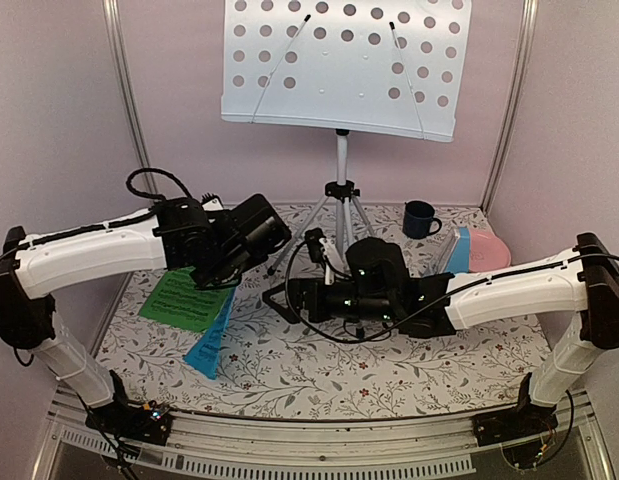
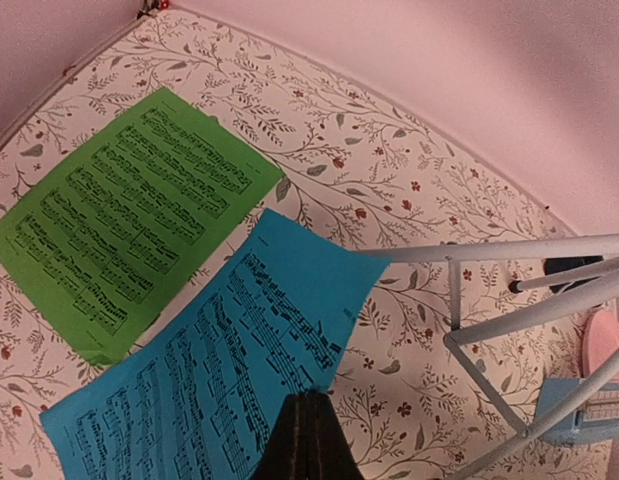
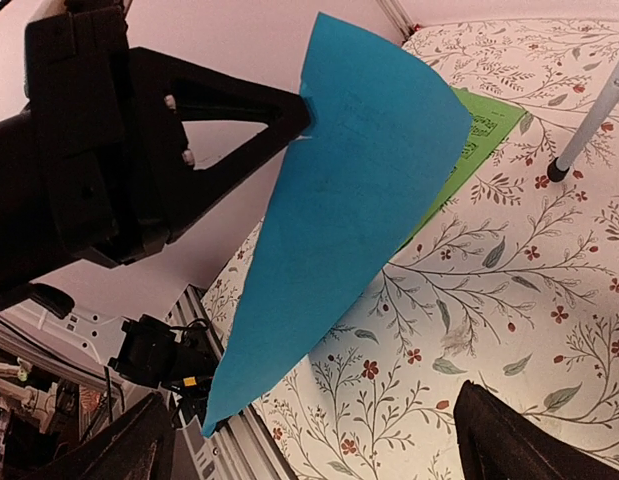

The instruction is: Set up the instrument practice props

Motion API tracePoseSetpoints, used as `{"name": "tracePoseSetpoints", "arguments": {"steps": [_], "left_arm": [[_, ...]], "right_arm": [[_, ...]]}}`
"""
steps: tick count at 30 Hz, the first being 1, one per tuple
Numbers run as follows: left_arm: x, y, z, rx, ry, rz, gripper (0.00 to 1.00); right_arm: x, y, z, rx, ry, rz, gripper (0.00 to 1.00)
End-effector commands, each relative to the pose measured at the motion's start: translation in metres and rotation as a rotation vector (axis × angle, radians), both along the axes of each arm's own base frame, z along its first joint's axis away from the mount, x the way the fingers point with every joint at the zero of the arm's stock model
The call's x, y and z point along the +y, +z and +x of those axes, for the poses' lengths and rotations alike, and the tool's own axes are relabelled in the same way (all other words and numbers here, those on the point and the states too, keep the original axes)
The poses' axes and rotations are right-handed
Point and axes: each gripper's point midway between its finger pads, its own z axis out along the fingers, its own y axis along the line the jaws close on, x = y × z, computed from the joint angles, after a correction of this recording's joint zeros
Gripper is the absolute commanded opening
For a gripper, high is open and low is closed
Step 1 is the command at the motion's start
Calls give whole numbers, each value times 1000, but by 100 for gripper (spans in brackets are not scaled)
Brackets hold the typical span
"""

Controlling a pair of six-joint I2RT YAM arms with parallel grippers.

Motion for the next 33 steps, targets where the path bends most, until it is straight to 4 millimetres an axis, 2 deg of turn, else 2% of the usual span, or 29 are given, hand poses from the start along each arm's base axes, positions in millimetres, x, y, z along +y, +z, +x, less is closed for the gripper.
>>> {"name": "tracePoseSetpoints", "arguments": {"steps": [1,4,8,10,14,19,27,33], "left_arm": [[-15,-12,-7,55,46,-32,0],[-22,-24,-7,84,75,-43,0],[-34,-27,-4,97,66,-58,0],[-30,-27,-6,99,92,-64,0],[-37,-17,-2,61,46,-134,0],[-60,-18,7,47,6,-224,0],[-100,-33,20,54,-45,-311,1],[-122,-43,32,65,-100,-390,3]], "right_arm": [[-1,-11,2,29,-31,-15,99],[1,-20,6,41,-49,-27,99],[1,-36,10,55,-80,-21,99],[-7,-38,12,37,-107,27,99],[-25,-46,20,-30,-179,47,99],[-33,-48,25,-46,-222,32,99],[-52,-50,2,-70,-125,49,99],[-65,-66,1,-20,-124,44,99]]}}
